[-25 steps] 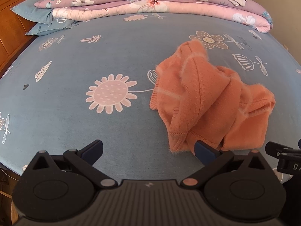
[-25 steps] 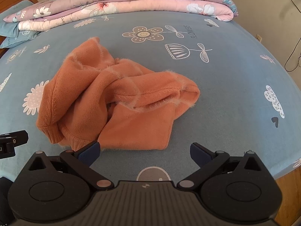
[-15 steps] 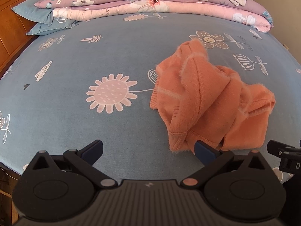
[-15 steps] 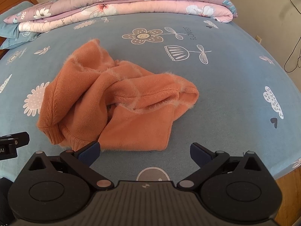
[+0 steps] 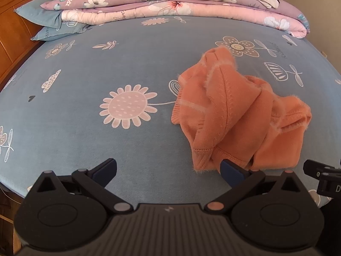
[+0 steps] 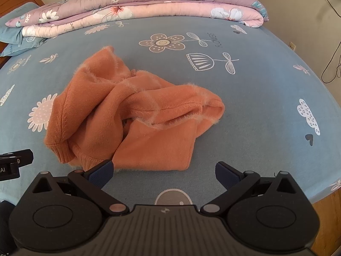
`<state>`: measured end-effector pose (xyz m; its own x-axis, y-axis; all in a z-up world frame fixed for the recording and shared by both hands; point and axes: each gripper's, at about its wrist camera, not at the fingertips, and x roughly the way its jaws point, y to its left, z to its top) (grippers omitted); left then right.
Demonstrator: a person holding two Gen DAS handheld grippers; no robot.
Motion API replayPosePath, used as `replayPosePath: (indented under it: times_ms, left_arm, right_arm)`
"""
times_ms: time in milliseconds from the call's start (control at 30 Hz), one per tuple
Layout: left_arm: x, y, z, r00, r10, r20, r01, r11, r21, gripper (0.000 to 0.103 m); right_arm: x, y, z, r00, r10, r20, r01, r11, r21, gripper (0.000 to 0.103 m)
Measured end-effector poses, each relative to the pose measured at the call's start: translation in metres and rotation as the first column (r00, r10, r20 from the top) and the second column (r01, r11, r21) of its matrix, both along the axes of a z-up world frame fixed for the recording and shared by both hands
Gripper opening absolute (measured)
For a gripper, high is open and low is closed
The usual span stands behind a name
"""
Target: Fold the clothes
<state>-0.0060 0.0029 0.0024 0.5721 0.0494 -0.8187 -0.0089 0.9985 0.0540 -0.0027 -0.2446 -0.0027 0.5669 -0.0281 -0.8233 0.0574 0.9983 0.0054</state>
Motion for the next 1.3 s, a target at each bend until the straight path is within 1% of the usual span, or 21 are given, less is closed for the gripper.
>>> replayPosePath:
  times_ms: [167, 533, 800, 1033, 1300]
  left_arm:
    - [0.0002, -0.0003, -0.0017, 1.000, 0.003, -0.007, -0.003, 1.000, 0.000, 0.103]
    - [-0.0022, 0.0004, 0.0016, 1.000, 0.005, 0.004, -0.005, 1.000, 0.007, 0.103]
    - [-0.0014, 0.0038, 0.0023, 1.000, 0.019, 0.001, -0.019, 1.000, 0.002, 0.103]
    - [0.0013, 0.0091, 0.0016, 0.999, 0.037, -0.005, -0.037, 0.999, -0.024, 0.103]
    - [0.0011, 0.0085, 0.0000, 0.999, 0.040, -0.002, -0.040, 0.999, -0.015, 0.103]
  right_arm:
    - [-0.0031, 0.0005, 0.0022, 1.000, 0.002, 0.010, -0.001, 1.000, -0.007, 0.103]
    - [-0.0059, 0.0013, 0.0023, 1.000, 0.009, 0.019, -0.009, 1.000, -0.012, 0.103]
    - [-0.0065, 0.0030, 0.0032, 1.000, 0.014, 0.028, -0.014, 1.000, -0.020, 0.103]
    - [-0.0031, 0.0039, 0.0032, 0.999, 0.020, 0.028, -0.020, 1.000, -0.024, 0.103]
    - [-0.0043, 0.0053, 0.0004, 0.999, 0.022, 0.032, -0.021, 0.999, -0.029, 0.103]
